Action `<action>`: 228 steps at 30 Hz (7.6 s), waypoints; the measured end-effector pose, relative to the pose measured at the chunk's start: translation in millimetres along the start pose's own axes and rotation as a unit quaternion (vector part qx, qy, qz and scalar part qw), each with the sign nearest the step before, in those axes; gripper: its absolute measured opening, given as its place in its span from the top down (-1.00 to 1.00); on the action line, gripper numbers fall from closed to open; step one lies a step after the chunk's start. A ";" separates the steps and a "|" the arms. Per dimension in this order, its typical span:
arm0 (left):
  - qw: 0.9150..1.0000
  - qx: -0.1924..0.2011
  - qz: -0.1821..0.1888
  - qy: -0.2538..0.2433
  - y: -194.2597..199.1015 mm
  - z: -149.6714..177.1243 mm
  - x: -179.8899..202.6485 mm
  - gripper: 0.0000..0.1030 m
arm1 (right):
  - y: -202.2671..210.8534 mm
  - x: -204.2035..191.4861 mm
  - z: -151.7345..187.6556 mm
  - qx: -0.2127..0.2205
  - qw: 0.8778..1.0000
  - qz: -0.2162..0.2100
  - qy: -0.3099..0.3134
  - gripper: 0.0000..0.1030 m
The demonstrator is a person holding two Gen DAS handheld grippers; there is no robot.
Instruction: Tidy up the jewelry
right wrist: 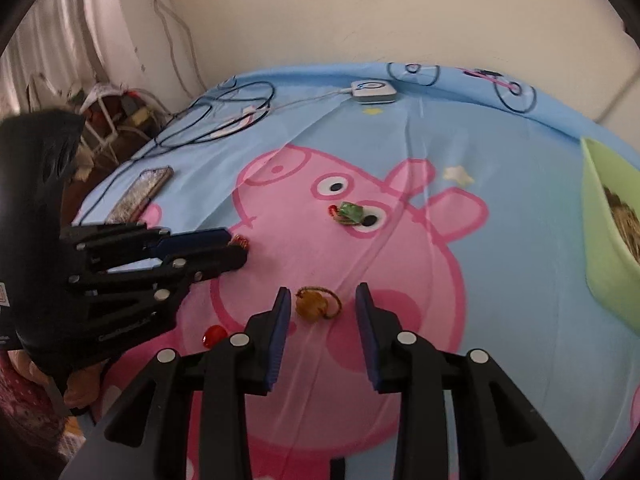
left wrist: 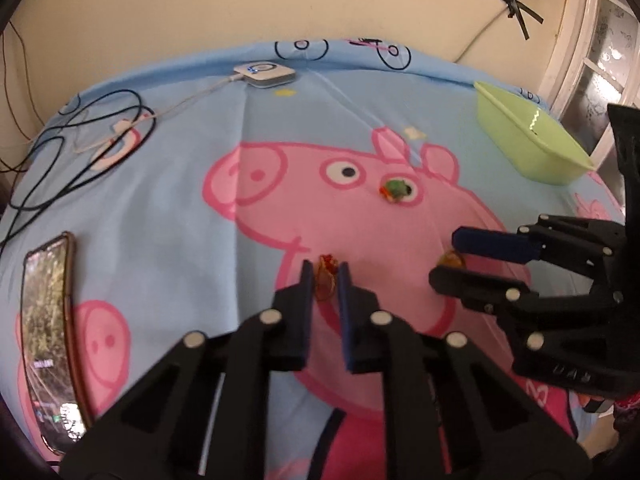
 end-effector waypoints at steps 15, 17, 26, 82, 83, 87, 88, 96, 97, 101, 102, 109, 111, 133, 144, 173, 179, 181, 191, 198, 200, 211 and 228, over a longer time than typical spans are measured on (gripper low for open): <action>0.982 -0.035 0.117 -0.145 2.1 2.8 142.8 0.85 | 62.6 75.3 97.4 0.035 0.995 0.020 -0.091 1.00; 0.974 -0.050 0.132 -0.175 -3.6 7.7 172.4 0.85 | 73.1 90.2 114.0 0.043 0.992 0.024 -0.116 1.00; 0.960 -0.038 0.171 -0.217 13.0 -35.1 235.4 0.85 | 127.0 157.1 142.6 0.114 0.971 0.021 -0.208 1.00; 0.990 0.098 -0.028 -0.096 4.0 -33.7 211.8 -0.15 | 118.4 196.3 135.6 0.176 0.922 0.032 -0.343 0.21; 0.991 0.095 -0.030 -0.093 2.6 -34.0 210.7 -0.15 | 115.5 196.1 134.6 0.168 0.924 0.034 -0.342 0.21; 0.992 0.081 -0.031 -0.088 -3.4 -36.4 206.3 -0.15 | 104.6 193.0 129.4 0.134 0.931 0.049 -0.335 0.20; 0.992 0.079 -0.033 -0.089 -4.4 -35.9 206.2 -0.15 | 103.1 191.9 128.1 0.128 0.933 0.056 -0.333 0.20; 0.987 0.049 -0.065 -0.140 -18.6 -29.9 224.4 -0.32 | 104.2 192.3 130.8 0.130 0.935 0.040 -0.328 0.12; 0.985 0.046 -0.070 -0.149 -20.2 -28.8 227.2 -0.33 | 104.5 192.7 129.8 0.131 0.934 0.036 -0.329 0.11; 0.982 0.046 -0.089 -0.162 -22.0 -27.1 231.6 -0.40 | 104.2 192.5 129.1 0.132 0.934 0.030 -0.329 0.06; 0.982 0.044 -0.086 -0.160 -22.3 -26.9 231.6 -0.43 | 103.7 191.9 128.4 0.131 0.935 0.032 -0.328 0.04; 0.986 0.012 -0.065 -0.151 -30.1 -28.5 228.9 -0.83 | 100.0 188.8 120.5 0.127 0.944 0.009 -0.305 -0.38; 0.989 -0.001 -0.047 -0.140 -34.2 -30.5 223.4 -0.87 | 97.5 187.2 115.7 0.122 0.948 0.004 -0.293 -0.54; 0.991 -0.030 0.011 -0.130 -32.1 -8.8 210.5 -0.88 | 91.1 180.6 110.6 0.092 0.955 0.058 -0.277 -0.55; 0.987 -0.034 0.012 -0.156 -29.2 -2.0 208.1 -0.89 | 92.5 181.8 111.1 0.096 0.955 0.051 -0.277 -0.55; 0.996 0.080 0.031 -0.022 66.0 99.8 42.1 -0.45 | 88.8 179.1 110.7 0.080 0.957 0.077 -0.267 -0.55; 0.998 0.042 0.045 -0.033 39.3 73.0 50.2 -0.14 | 72.9 120.7 98.2 0.058 0.981 0.067 -0.172 0.07; 0.998 0.022 0.060 -0.018 28.6 65.0 49.6 -0.06 | 64.9 97.7 85.2 0.049 0.988 0.060 -0.130 0.46; 0.996 0.012 0.082 0.020 23.3 55.4 37.9 0.45 | 2.3 31.2 -37.6 -0.001 1.000 0.009 0.002 0.93; 0.994 0.014 0.098 0.042 24.1 56.1 28.8 0.65 | -17.8 15.6 -48.1 -0.019 0.999 0.022 0.042 1.00; 0.994 0.014 0.100 0.038 24.3 56.7 30.2 0.69 | -9.5 20.6 -34.7 -0.014 0.999 0.027 0.036 1.00; 0.995 0.015 0.095 0.003 26.3 56.0 61.0 0.72 | 44.7 62.9 32.4 0.021 0.998 -0.022 -0.047 1.00; 0.994 0.015 0.096 0.051 25.7 57.9 22.2 0.72 | -21.1 13.0 -46.1 -0.021 0.997 0.025 0.075 1.00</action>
Point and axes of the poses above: each gripper's, at about its wrist camera, not at the fingertips, and y roughly against the way its jaws point, x to its right, z to its underside, the point moved 6 cm from there along -y, roughly the way its jaws point, and after that the axes turned 14 degrees about -x, right-handed, at the moved point
